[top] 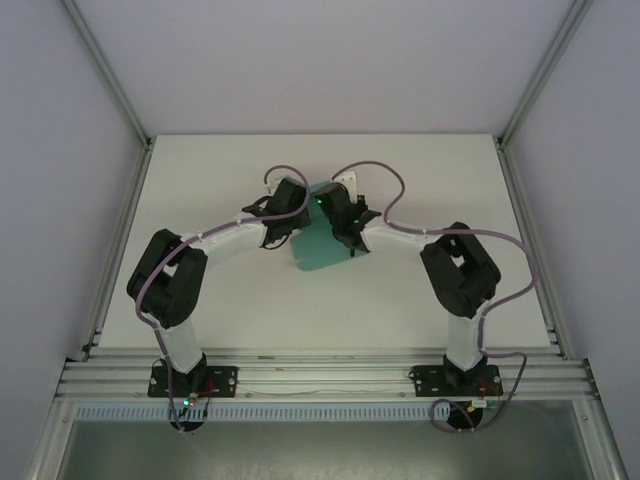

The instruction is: Assemble paper box

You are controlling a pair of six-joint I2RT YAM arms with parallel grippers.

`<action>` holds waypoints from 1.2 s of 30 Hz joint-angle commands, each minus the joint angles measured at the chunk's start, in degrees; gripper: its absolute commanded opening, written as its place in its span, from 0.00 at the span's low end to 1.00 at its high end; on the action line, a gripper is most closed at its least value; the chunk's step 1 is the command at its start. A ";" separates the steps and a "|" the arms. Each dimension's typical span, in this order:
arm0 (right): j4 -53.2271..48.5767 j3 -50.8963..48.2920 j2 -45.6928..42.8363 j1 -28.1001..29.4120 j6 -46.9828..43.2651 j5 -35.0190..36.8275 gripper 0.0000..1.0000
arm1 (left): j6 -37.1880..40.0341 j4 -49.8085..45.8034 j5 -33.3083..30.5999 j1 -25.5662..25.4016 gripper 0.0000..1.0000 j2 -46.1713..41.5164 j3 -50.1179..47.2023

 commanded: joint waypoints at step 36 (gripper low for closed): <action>-15.01 -12.40 -26.15 -25.59 -17.60 -70.51 0.78 | 10.75 3.38 8.22 -0.34 0.00 -10.14 -7.14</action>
